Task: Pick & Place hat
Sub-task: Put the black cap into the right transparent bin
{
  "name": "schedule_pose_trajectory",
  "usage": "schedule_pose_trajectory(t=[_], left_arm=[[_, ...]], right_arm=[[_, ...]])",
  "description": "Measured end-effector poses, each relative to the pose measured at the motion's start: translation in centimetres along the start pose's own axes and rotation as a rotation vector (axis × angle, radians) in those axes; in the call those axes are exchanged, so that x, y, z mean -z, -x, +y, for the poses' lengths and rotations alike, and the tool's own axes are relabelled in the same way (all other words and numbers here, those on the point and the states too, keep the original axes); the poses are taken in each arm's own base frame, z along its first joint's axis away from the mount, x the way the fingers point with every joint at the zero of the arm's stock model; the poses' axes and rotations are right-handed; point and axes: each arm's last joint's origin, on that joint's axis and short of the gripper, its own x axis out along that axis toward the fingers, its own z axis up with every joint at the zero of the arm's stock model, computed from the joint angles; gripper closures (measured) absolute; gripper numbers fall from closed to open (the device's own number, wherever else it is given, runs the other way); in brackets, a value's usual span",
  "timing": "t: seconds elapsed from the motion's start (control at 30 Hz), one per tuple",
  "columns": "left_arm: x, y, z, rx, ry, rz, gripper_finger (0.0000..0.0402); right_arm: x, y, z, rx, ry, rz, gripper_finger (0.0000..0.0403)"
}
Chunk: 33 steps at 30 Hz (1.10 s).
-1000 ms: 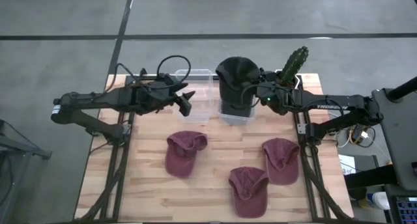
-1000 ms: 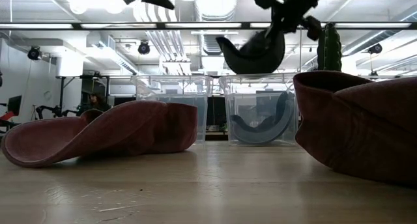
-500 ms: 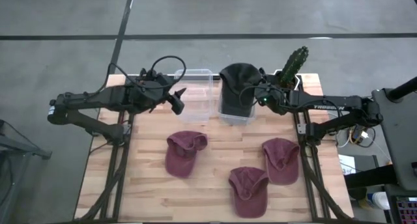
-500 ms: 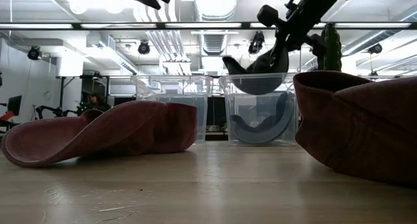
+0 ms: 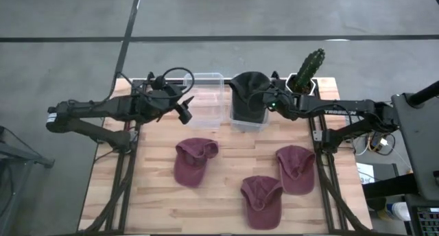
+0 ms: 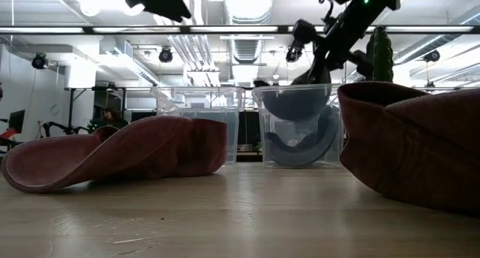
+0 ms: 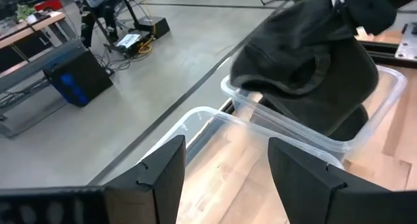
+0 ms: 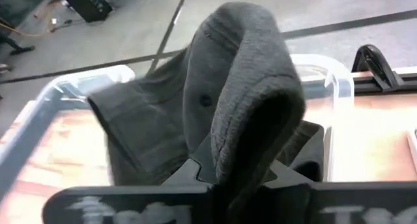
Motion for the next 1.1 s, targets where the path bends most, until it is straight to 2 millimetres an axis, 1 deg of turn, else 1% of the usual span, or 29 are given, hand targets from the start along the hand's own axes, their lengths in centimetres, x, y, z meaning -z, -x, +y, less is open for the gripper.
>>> schedule_pose_trajectory(t=[0.23,0.47,0.63,0.73,0.97,1.1], left_arm=[[1.9,1.7,1.6,0.002,0.065,-0.025,0.0191],[3.4,3.1,2.8,0.009,0.136,-0.052,0.0191],[3.9,3.4,3.1,0.016,0.152,-0.061,0.0191],[3.9,3.4,3.1,0.016,0.147,-0.061,0.0191],[3.9,3.3,3.1,0.016,0.116,-0.058,0.0191],[3.9,3.3,3.1,0.020,0.100,-0.057,0.0191]], right_arm=[[0.9,-1.3,0.0,0.032,-0.015,0.036,0.0388],[0.9,-1.3,0.0,0.030,-0.012,0.040,0.0387],[0.9,-1.2,0.1,0.012,0.014,0.065,0.0385],[1.1,-1.3,0.1,0.007,0.028,0.088,0.0364],[1.1,-1.2,0.1,0.001,0.033,0.096,0.0283],[1.0,-1.1,0.1,-0.005,0.054,0.101,0.0253]])
